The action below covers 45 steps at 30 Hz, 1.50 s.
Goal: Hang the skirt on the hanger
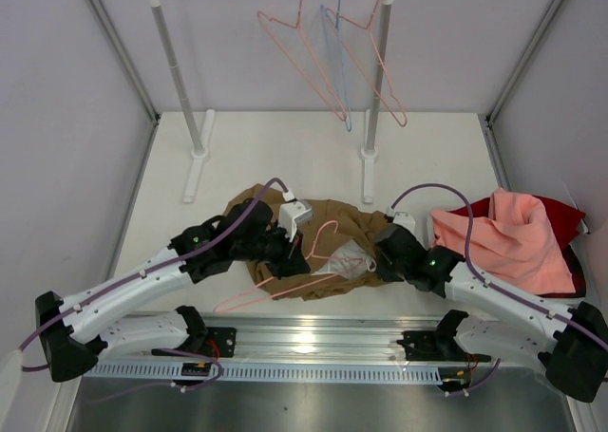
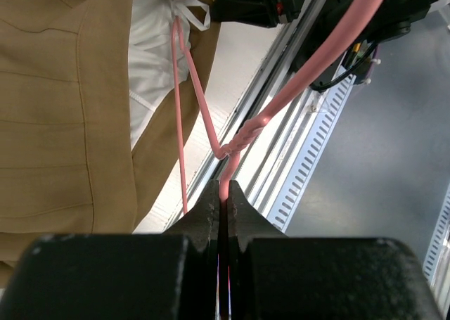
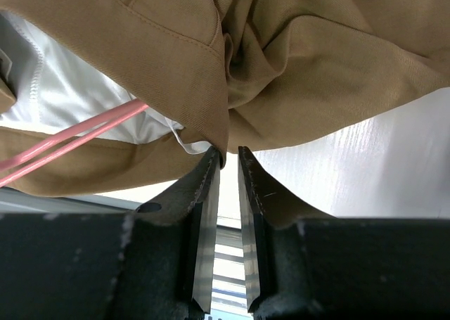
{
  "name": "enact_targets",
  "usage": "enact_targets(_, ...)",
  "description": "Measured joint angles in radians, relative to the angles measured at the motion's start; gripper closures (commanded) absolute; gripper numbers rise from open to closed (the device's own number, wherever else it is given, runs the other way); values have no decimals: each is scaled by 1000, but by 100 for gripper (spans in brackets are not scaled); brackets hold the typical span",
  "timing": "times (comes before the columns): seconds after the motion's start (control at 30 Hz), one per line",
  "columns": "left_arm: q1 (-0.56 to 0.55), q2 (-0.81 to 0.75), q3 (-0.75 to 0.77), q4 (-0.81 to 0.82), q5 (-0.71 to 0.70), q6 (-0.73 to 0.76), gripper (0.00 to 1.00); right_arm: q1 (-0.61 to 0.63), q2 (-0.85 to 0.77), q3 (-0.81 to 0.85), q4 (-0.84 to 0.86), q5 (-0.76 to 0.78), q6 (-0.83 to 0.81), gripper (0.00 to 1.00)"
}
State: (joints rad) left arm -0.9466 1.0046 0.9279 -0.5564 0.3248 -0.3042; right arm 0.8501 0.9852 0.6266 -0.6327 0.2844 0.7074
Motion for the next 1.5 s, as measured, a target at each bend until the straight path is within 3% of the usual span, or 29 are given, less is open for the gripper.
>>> enact_targets(0.7,0,-4,24,-36,-6,28,100,26,16,154,-27,45,-13,78)
enact_targets(1.5,0,-4,24,-30,-7,27,100,43,82,130,-9,28,8,76)
